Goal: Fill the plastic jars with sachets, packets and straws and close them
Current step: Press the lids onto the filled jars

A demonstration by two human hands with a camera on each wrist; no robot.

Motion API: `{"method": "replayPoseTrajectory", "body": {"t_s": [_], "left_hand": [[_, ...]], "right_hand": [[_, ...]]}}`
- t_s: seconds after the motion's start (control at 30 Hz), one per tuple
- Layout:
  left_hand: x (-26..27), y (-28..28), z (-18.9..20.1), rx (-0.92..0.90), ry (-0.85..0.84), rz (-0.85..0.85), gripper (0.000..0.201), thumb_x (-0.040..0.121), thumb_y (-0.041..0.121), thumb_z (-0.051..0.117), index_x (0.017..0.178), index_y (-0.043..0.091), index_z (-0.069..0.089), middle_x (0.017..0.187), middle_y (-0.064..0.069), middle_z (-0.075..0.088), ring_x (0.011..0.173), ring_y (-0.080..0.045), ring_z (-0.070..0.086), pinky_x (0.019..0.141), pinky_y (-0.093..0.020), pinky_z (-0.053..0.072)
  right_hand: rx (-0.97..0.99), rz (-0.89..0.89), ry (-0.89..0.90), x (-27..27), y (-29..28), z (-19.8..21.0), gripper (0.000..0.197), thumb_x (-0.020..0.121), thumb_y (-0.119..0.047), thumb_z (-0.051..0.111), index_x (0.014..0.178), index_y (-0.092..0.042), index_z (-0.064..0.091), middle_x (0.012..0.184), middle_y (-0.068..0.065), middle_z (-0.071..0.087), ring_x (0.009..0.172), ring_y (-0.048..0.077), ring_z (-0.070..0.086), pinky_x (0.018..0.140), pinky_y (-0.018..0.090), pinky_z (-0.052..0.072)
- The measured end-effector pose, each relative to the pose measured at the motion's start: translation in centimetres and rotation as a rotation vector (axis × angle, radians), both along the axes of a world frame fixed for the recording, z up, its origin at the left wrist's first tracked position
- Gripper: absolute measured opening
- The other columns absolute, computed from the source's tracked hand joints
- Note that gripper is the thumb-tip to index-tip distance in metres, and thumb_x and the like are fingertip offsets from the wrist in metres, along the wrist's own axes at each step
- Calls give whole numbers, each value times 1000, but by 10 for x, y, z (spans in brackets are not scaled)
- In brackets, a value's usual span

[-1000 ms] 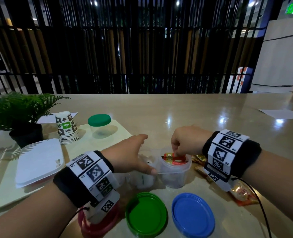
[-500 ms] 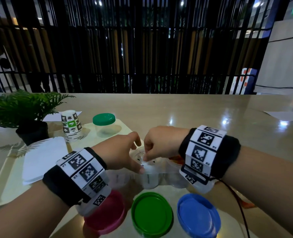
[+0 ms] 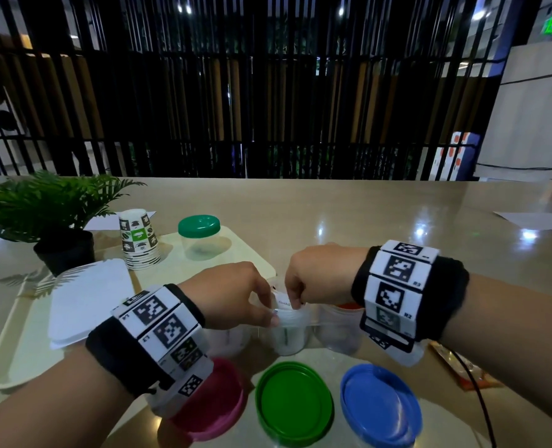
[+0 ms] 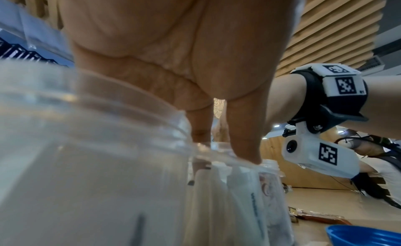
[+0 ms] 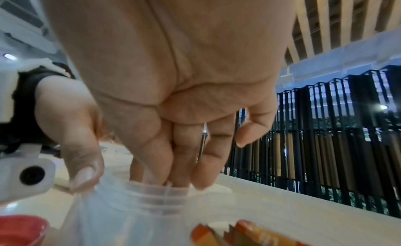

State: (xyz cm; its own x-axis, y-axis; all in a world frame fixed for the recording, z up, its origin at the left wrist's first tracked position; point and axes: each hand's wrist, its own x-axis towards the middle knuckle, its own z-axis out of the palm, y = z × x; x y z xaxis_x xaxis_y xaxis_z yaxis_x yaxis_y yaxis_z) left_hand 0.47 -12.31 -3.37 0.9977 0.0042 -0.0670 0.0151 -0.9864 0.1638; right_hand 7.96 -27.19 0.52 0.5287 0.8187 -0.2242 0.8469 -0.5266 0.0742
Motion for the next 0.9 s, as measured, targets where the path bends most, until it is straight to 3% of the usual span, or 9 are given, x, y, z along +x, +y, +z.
{"method": "replayPoseTrajectory", "body": {"t_s": [0.2,0.33,0.4,0.47,0.53,0.67,0.77,0.83,0.9], "left_hand": [[-1,0,1,-6,18,-31,30,82,56,66,103,35,71,119,8,53,110,-11,51,98,-37,43],[-1,-1,2,15,19,-29,30,81,57,66,102,35,66,119,8,52,109,-12,52,97,-36,43],[-2,-3,3,13,6,0,41,80,56,68,111,33,56,119,9,52,103,-11,51,91,-31,43],[-2,-3,4,-4,1,31,55,78,55,71,121,30,47,124,9,52,101,-10,49,86,-28,41],[-2,-2,4,-13,-4,31,67,77,56,71,131,31,41,133,10,51,108,-10,50,90,-28,42],[-3,-2,4,61,45,17,79,80,65,61,146,37,29,145,12,41,127,-12,45,102,-33,40],[-1,-2,11,11,81,26,63,89,64,47,144,34,37,142,7,44,122,-14,49,104,-35,39],[3,-2,20,-31,59,20,41,98,48,43,135,31,47,134,2,52,116,-16,52,102,-35,40],[8,-1,30,-2,25,13,27,100,28,43,124,31,54,126,3,56,111,-15,54,100,-35,42]], "right_hand": [[-43,-5,191,-5,-18,4,31,93,-31,56,124,-28,61,119,-8,60,108,12,54,93,31,44],[-148,-4,151,-11,-17,-11,30,91,-32,54,118,-21,61,105,-1,63,94,17,58,80,30,48],[-149,-9,123,-8,-18,-11,28,91,-29,54,117,-22,61,107,-2,63,96,17,59,83,32,49],[-159,-15,108,-3,-19,-9,38,91,-28,54,129,-28,55,123,-6,58,108,16,55,93,34,47],[-167,-2,95,1,-21,-8,46,91,-27,54,135,-34,49,135,-10,50,116,15,50,98,35,44],[-183,45,78,7,-22,-8,48,89,-24,51,134,-41,46,137,-12,48,118,14,49,100,39,43],[-198,59,79,5,-25,-8,49,83,-39,57,130,-47,45,134,-16,50,113,14,51,96,42,45],[-146,58,68,3,-28,-5,48,81,-47,60,127,-45,50,134,-19,47,105,9,51,96,39,44],[-42,80,51,2,-32,1,41,85,-45,62,125,-37,57,134,-20,43,100,3,45,95,29,41]]}}
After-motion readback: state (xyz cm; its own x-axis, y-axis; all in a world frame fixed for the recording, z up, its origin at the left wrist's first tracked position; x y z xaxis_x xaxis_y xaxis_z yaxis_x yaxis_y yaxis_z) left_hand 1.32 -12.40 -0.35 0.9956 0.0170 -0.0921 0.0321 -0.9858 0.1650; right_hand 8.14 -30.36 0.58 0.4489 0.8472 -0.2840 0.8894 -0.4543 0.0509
